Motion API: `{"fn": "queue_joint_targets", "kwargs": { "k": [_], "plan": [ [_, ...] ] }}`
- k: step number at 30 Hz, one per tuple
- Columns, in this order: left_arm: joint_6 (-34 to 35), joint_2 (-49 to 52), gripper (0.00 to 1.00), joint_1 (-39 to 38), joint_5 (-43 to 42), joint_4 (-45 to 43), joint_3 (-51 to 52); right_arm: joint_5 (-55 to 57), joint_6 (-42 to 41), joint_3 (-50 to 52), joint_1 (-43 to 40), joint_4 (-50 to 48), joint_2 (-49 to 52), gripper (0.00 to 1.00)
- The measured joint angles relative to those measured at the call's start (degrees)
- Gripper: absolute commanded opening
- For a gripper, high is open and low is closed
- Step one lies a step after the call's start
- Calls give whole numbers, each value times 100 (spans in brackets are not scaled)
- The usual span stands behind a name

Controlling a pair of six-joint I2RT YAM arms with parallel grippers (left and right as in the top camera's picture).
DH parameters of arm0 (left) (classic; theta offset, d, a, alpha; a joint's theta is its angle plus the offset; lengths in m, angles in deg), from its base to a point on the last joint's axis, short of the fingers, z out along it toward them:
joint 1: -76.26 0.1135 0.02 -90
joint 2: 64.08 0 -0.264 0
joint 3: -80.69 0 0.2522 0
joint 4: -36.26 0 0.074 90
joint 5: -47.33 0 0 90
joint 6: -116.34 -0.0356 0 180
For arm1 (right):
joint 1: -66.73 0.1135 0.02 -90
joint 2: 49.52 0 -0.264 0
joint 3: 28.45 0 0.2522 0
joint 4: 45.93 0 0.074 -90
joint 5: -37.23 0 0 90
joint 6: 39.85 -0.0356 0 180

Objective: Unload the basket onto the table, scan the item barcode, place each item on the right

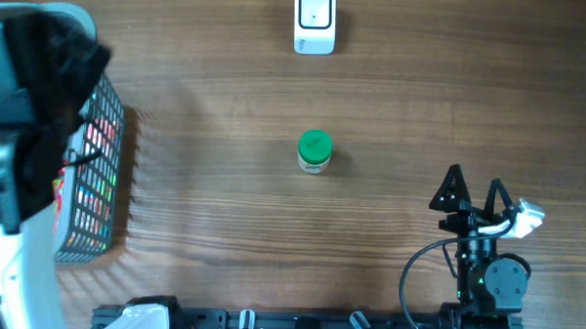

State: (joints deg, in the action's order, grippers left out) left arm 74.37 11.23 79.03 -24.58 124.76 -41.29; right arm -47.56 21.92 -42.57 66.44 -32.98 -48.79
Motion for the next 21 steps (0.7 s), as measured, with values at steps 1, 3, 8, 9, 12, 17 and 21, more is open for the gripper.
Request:
{"fn": "queue_joint_targets", "kwargs": {
  "k": [1,3,8,9,12,17,21],
  "plan": [
    [-20,-39,100,472,74,363,2,-2,0,0,0,0,0,100],
    [4,79,100,1189,175,645,131,-2,2,0,0,2,0,100],
    [164,1078,100,2579,-103,702,1152,-2,0,0,0,2,0,100],
    [179,1309,100,2771,-162,667,1342,-2,0,0,0,2,0,100],
    [201,1862,100,3077,-302,385,2002,-2,0,0,0,2,0,100],
    [201,2295,100,3077,-595,-822,3491,-2,0,0,0,2,0,100],
    [201,2332,100,3077,-651,-1814,4402,-2,0,0,0,0,0,100]
  ]
}}
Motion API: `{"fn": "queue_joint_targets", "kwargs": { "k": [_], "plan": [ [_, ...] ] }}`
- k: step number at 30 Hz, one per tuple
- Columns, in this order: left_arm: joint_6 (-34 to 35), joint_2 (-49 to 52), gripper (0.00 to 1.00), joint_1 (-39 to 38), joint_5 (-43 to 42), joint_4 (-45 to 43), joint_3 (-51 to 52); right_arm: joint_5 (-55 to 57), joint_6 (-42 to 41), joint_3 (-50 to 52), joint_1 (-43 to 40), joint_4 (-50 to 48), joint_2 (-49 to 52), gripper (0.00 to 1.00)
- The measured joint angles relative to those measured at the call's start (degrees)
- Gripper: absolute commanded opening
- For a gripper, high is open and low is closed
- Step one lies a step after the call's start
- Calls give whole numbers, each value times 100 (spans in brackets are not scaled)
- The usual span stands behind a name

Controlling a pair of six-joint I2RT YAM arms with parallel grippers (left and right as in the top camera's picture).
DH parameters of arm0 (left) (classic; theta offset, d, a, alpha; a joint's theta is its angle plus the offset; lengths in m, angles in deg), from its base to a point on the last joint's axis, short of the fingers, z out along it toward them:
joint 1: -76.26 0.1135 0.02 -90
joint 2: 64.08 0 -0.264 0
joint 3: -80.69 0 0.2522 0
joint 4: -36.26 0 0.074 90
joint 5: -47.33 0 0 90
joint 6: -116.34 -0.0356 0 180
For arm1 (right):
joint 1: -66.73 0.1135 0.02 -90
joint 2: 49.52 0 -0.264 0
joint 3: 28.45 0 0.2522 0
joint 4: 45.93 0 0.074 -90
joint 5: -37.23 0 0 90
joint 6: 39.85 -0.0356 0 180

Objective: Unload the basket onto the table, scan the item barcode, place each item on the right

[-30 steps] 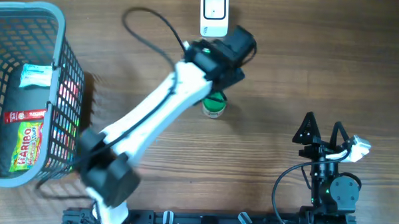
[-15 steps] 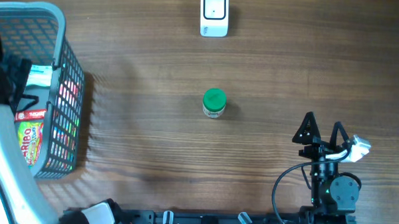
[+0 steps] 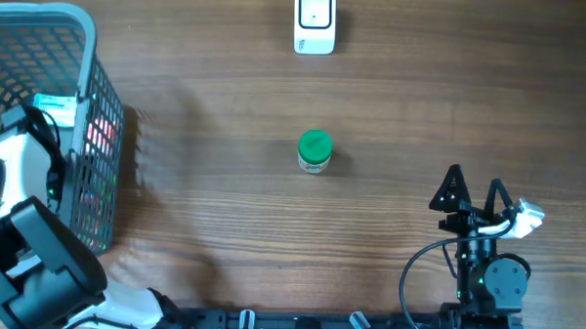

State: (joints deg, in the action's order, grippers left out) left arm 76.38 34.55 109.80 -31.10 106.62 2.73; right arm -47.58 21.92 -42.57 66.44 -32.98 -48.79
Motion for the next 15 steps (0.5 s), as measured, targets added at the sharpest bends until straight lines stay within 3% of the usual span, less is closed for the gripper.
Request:
{"fn": "queue_joint_targets", "kwargs": {
  "k": [1,2,3,4,5,12,15],
  "plan": [
    [0,15,100,0,7,-131,133,0,0,0,0,0,0,100],
    [-2,39,81,0,13,-214,203,0,0,0,0,2,0,100],
    [0,55,41,0,15,-262,212,0,0,0,0,0,0,100],
    [-2,87,14,0,35,-295,212,0,0,0,0,0,0,100],
    [0,92,4,0,59,-321,212,0,0,0,0,2,0,100],
    [-28,101,4,0,153,129,-177,0,0,0,0,4,0,99],
    [-118,59,4,0,37,551,-909,0,0,0,0,4,0,100]
  ]
}}
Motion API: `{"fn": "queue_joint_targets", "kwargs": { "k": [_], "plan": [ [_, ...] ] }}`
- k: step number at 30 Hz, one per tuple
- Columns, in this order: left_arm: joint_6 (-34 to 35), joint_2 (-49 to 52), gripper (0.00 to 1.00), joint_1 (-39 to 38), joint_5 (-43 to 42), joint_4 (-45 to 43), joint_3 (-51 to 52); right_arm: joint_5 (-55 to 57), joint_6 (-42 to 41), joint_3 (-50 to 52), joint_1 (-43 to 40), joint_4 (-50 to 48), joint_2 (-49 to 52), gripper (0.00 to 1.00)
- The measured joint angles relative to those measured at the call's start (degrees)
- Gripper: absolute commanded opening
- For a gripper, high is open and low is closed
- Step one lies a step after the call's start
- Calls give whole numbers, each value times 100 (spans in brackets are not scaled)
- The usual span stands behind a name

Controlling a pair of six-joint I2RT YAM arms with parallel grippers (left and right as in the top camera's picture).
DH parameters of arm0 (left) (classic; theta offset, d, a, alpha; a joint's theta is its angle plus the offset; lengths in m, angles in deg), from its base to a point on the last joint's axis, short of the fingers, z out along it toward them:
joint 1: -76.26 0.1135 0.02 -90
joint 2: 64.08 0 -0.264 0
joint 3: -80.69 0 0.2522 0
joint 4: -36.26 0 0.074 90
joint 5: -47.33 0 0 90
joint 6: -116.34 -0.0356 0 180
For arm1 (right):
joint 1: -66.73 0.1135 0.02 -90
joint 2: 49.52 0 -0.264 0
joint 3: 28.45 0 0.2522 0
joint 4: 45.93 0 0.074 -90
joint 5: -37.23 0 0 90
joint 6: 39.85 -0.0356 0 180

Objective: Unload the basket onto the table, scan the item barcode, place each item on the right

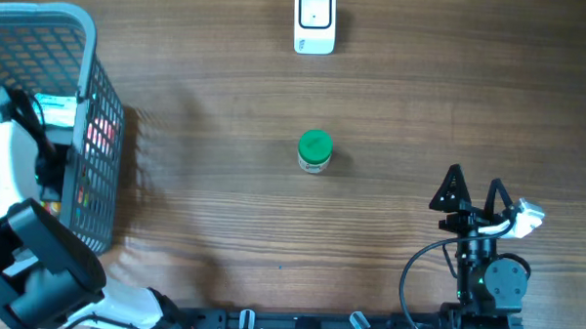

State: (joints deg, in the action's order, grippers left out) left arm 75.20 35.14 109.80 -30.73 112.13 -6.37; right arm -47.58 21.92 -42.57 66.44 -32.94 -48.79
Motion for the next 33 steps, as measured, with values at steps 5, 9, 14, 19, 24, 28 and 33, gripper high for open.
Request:
{"fn": "queue_joint_targets", "kwargs": {
  "k": [5,9,14,19,24,28,33],
  "plan": [
    [-138,-931,4,0,-380,586,-1272,0,0,0,0,-2,0,100],
    [-251,-2223,4,-13,-1060,516,-2035,0,0,0,0,-2,0,100],
    [-693,-3510,4,-1687,-2352,-179,-2282,0,0,0,0,-2,0,100],
    [-1117,-2328,4,-3613,-1515,396,-2323,0,0,0,0,-2,0,100],
    [-1132,-498,4,-4100,-1255,730,-2238,0,0,0,0,-2,0,100],
    [-1132,212,4,-4109,-1178,323,-1803,0,0,0,0,-4,0,100],
    [-1132,507,4,-4138,-1600,-992,-520,0,0,0,0,-2,0,100]
  ]
}}
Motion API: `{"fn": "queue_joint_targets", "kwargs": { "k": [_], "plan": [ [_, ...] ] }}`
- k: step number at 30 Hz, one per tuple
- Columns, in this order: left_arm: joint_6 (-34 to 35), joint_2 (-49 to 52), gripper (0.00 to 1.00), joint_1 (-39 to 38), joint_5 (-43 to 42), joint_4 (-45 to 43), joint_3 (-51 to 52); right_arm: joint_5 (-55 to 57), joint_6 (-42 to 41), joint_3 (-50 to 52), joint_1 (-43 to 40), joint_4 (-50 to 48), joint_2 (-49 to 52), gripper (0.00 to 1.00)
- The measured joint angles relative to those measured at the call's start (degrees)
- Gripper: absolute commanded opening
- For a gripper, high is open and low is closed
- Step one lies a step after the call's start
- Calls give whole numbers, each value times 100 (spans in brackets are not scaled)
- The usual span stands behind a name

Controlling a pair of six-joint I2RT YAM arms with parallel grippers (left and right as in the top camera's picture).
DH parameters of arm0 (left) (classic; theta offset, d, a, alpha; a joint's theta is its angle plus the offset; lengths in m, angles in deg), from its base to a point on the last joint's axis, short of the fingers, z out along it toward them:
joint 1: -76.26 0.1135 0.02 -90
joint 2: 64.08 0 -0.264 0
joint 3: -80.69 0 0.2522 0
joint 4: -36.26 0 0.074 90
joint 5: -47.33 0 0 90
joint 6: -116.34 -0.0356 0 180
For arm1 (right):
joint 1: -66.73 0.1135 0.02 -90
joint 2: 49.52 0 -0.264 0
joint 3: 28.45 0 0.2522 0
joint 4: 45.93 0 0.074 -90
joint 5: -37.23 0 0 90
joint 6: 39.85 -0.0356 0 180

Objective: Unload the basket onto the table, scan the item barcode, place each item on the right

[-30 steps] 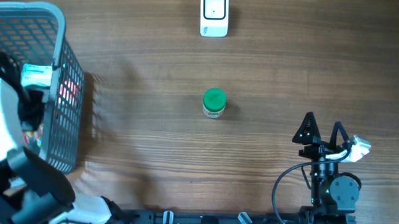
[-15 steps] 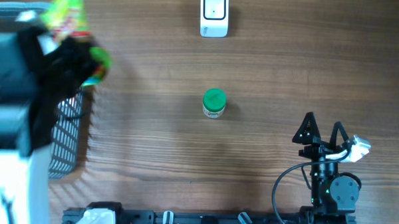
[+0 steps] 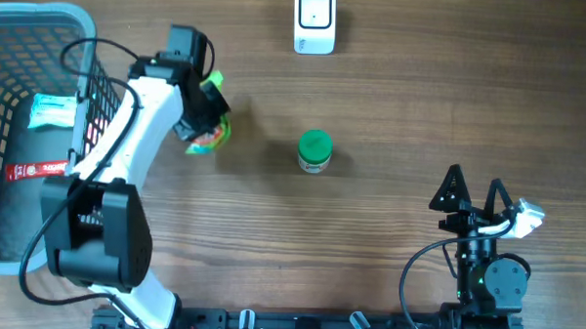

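Note:
My left gripper [image 3: 207,118] is shut on a small colourful packet [image 3: 210,137], green, yellow and orange, held over the table just right of the basket. Most of the packet is hidden under the fingers. The white barcode scanner [image 3: 315,22] stands at the far edge, right of and beyond the packet. A jar with a green lid [image 3: 315,151] stands upright mid-table, right of the packet. My right gripper [image 3: 474,190] rests open and empty near the front right.
A grey wire basket [image 3: 88,25] fills the left side, holding a pale blue box [image 3: 51,110] and a red item [image 3: 37,169]. The left arm [image 3: 127,149] reaches across the basket's right wall.
My left gripper was down in the basket; it is now outside it, over the table to the right, shut on the colourful packet that lay against the basket's right wall.
The left arm first hung high over the basket, blurred and close to the camera. At the following two moments it was down inside the basket beside the colourful packet. Now it holds that packet over the table. The jar, the scanner and my right arm have stayed put.

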State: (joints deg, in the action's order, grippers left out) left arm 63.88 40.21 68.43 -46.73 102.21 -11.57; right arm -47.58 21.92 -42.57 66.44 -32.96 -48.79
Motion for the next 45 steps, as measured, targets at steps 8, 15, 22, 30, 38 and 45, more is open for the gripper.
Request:
{"fn": "queue_joint_targets", "kwargs": {
  "k": [8,15,22,30,38,45],
  "plan": [
    [-63,13,40,-1207,-103,-938,966,0,0,0,0,-2,0,100],
    [-87,2,100,-1237,0,-608,966,0,0,0,0,-2,0,100],
    [-155,-2044,100,-1237,1058,645,713,0,0,0,0,-2,0,100],
    [-627,-4669,100,457,1937,813,-407,0,0,0,0,0,0,100],
    [-675,-2673,100,2592,1102,990,-407,0,0,0,0,0,0,99],
    [-278,-2052,100,3829,-101,549,-404,0,0,0,0,-2,0,100]
  ]
}}
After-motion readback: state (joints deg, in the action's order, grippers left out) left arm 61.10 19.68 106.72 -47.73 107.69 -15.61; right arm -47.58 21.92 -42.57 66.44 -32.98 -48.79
